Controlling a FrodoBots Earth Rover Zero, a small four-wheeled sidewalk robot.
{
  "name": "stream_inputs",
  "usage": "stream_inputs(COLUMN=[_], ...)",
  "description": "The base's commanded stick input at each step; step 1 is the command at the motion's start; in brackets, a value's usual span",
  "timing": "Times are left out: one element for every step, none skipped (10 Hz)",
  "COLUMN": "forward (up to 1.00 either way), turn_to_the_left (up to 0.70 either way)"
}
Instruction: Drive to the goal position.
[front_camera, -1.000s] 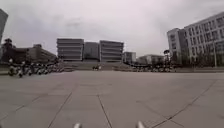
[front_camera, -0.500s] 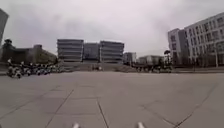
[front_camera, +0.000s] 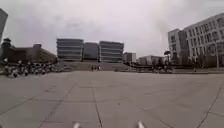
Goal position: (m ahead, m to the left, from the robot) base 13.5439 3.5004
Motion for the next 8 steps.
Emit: stream_inputs(forward=[0.50,0.50,0.50,0.50,0.50,0.50,0.50,0.50], turn_to_the_left=[0.00,0.00,0.00,0.04,0.16,0.17,0.13,0.09])
